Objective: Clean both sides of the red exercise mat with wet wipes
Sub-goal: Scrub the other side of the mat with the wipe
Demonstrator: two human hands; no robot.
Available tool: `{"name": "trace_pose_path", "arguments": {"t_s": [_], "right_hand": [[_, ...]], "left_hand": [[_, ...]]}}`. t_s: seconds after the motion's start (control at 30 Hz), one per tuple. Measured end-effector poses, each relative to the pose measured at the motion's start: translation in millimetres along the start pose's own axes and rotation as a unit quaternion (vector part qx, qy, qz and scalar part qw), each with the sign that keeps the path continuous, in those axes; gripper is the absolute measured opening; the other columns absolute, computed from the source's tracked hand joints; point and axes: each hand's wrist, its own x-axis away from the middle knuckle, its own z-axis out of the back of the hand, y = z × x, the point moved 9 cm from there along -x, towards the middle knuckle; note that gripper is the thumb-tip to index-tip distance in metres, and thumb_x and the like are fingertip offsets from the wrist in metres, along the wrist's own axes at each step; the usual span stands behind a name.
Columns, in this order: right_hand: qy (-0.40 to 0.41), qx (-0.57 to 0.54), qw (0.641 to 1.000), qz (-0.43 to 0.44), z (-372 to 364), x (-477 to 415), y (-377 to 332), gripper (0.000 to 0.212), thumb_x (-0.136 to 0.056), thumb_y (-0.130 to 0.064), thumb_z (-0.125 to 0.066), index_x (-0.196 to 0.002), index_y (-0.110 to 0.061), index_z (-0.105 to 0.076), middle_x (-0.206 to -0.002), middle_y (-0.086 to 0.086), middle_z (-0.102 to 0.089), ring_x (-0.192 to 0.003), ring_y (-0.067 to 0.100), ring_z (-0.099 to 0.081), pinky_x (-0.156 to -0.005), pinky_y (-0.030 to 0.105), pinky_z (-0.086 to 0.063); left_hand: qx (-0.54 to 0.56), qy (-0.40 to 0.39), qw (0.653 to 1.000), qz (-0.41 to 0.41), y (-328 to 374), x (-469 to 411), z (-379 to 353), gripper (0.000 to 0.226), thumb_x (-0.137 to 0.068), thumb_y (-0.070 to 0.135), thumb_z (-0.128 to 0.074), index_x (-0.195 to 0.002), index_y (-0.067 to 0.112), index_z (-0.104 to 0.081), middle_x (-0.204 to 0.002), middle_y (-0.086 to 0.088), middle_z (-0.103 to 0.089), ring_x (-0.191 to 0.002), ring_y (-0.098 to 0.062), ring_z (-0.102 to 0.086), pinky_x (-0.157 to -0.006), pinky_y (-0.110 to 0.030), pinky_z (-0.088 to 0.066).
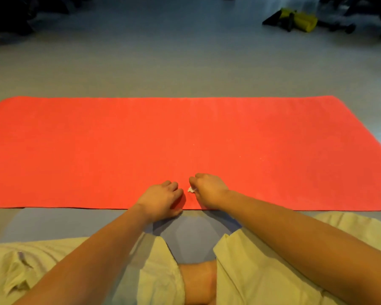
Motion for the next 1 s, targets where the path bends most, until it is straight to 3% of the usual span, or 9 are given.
{"name": "trace_pose_path", "arguments": {"t_s": [0.1,0.17,0.23,0.33,0.4,0.57,0.73,1.0], "right_hand": [[-0.014,-0.032,0.999,-0.003,3,5,6,0.013,-0.092,-0.023,-0.053,-0.105,-0.019,-0.053,-0.103,0.010,-0.061,-0.092,0.035,-0.062,-0.067,0.041,-0.050],[-0.029,-0.055,0.998,0.001,7,7,9,0.013,-0.090,-0.021,-0.052,-0.103,-0.021,-0.053,-0.104,0.009,-0.063,-0.092,0.034,-0.061,-0.068,0.040,-0.050],[-0.040,-0.068,0.997,0.000,14,7,12,0.013,-0.087,-0.019,-0.053,-0.100,-0.022,-0.057,-0.104,0.007,-0.066,-0.092,0.033,-0.061,-0.068,0.037,-0.048],[-0.031,-0.085,0.996,-0.003,27,7,14,0.017,-0.084,-0.018,-0.053,-0.100,-0.022,-0.059,-0.103,0.006,-0.067,-0.091,0.032,-0.061,-0.067,0.035,-0.047],[-0.020,-0.089,0.996,-0.004,33,9,12,0.019,-0.086,-0.019,-0.053,-0.103,-0.023,-0.060,-0.105,0.005,-0.066,-0.092,0.030,-0.060,-0.068,0.035,-0.048],[0.006,-0.101,0.995,0.023,28,9,-10,0.018,-0.088,-0.020,-0.052,-0.105,-0.023,-0.060,-0.107,0.003,-0.064,-0.094,0.027,-0.059,-0.068,0.034,-0.045],[0.006,-0.064,0.996,0.063,5,6,-44,0.014,-0.089,-0.020,-0.050,-0.102,-0.020,-0.057,-0.101,0.005,-0.059,-0.093,0.032,-0.059,-0.068,0.039,-0.048],[0.026,-0.076,0.993,0.086,-7,4,-58,0.016,-0.090,-0.020,-0.053,-0.103,-0.018,-0.063,-0.101,0.003,-0.061,-0.093,0.029,-0.059,-0.067,0.038,-0.046]], "left_hand": [[-0.017,0.007,1.000,-0.018,11,-1,2,0.029,-0.072,0.037,-0.069,-0.095,0.021,-0.062,-0.091,-0.003,-0.056,-0.081,-0.028,-0.060,-0.045,-0.035,-0.040],[-0.030,0.022,0.999,-0.011,12,-6,7,0.038,-0.062,0.022,-0.082,-0.093,0.022,-0.060,-0.088,-0.003,-0.055,-0.075,-0.027,-0.059,-0.043,-0.032,-0.027],[-0.045,0.057,0.997,-0.001,9,-8,17,0.037,-0.068,0.022,-0.089,-0.089,0.022,-0.059,-0.086,-0.003,-0.054,-0.074,-0.026,-0.059,-0.045,-0.032,-0.022],[-0.034,0.078,0.996,0.003,-1,-5,26,0.034,-0.078,0.029,-0.087,-0.089,0.022,-0.056,-0.089,-0.004,-0.052,-0.077,-0.027,-0.058,-0.046,-0.034,-0.024],[-0.024,0.048,0.999,0.012,-5,-4,29,0.034,-0.077,0.025,-0.084,-0.094,0.022,-0.055,-0.093,-0.004,-0.050,-0.084,-0.028,-0.057,-0.047,-0.036,-0.029],[0.001,0.009,0.995,0.099,-51,31,25,0.010,-0.103,0.028,-0.056,-0.108,0.020,-0.059,-0.106,-0.005,-0.052,-0.103,-0.030,-0.057,-0.067,-0.042,-0.046],[0.004,-0.047,0.991,0.127,-67,57,10,0.017,-0.103,0.030,-0.054,-0.110,0.020,-0.066,-0.111,-0.006,-0.055,-0.109,-0.030,-0.058,-0.070,-0.037,-0.033],[0.037,-0.050,0.992,0.111,-58,46,-10,0.022,-0.100,0.032,-0.057,-0.104,0.016,-0.071,-0.108,-0.008,-0.058,-0.104,-0.034,-0.060,-0.072,-0.040,-0.040]]}}
